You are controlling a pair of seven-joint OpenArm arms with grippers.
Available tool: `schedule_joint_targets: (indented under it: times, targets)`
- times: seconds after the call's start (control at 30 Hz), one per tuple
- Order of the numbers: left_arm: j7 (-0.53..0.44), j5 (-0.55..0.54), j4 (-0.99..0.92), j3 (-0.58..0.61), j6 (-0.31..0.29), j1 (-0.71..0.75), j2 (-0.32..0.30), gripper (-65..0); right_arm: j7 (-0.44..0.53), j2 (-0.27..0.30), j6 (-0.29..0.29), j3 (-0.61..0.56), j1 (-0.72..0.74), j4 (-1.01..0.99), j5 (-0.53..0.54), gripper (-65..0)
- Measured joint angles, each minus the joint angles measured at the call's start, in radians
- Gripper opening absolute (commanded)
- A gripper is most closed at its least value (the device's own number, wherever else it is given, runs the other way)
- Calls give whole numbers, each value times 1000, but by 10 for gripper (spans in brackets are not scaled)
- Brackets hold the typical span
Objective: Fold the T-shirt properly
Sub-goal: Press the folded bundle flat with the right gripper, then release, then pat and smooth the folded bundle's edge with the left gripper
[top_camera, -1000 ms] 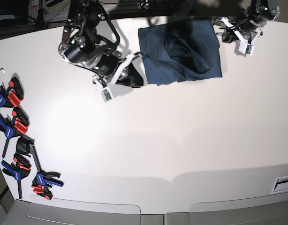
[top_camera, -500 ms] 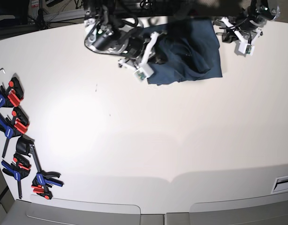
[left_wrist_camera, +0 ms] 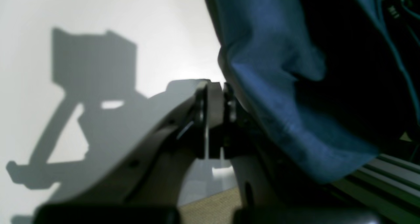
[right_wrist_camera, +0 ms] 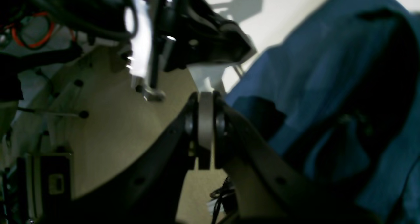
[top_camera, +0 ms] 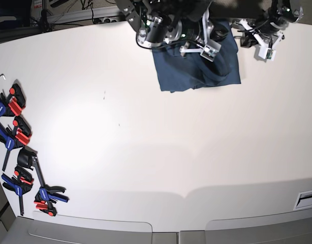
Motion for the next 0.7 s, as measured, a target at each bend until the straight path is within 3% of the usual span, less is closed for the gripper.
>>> schedule_joint_targets:
  times: [0.1, 0.2, 0.47, 0.6, 0.7]
  targets:
    - [0, 0, 0, 0, 0, 0, 0, -650, 5, 0, 0, 12, 29, 0, -55, -650]
    - [1, 1, 14, 0, 0, 1, 0, -650, 22, 0, -53, 68, 49, 2, -126, -650]
    - [16, 0, 152, 0, 0, 0, 0, -650, 39, -3, -71, 349, 62, 3, -134, -650]
    - [54, 0, 240, 0, -1, 2, 0, -468, 40, -3, -71, 494, 62, 3, -134, -650]
    - [114, -65, 298, 0, 0, 9, -2, -432, 40, -3, -71, 589, 62, 3, -134, -650]
